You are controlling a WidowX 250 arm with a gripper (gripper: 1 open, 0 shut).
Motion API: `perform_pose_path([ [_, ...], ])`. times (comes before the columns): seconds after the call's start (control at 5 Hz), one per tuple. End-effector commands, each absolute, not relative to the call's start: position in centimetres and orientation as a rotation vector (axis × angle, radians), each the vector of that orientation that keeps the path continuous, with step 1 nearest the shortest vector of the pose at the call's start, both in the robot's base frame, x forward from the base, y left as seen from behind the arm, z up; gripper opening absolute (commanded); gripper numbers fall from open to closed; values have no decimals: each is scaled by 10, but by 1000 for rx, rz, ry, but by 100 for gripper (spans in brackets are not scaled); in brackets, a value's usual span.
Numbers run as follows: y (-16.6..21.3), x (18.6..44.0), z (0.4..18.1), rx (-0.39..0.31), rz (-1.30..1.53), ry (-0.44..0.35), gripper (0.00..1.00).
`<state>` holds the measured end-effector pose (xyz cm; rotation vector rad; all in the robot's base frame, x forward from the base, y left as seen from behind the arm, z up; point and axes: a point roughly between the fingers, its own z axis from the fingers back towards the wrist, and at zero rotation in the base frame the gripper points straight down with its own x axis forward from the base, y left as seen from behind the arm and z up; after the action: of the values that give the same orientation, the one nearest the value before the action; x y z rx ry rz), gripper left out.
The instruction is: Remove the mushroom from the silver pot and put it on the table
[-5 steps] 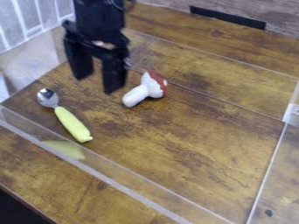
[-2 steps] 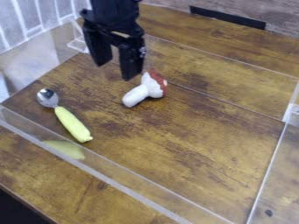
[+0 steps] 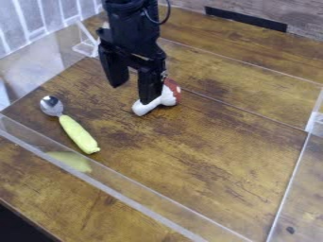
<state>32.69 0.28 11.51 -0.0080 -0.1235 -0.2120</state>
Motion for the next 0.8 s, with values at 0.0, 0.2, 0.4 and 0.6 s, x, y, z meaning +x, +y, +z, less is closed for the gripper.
perform_pose_path([
  [0.0,12,333,139,3,-238,-175,100],
  [0.2,15,330,141,3,-271,-158,100],
  [0.4,19,326,132,-2,-288,-133,100],
  [0.6,24,322,128,-5,-308,-123,100],
])
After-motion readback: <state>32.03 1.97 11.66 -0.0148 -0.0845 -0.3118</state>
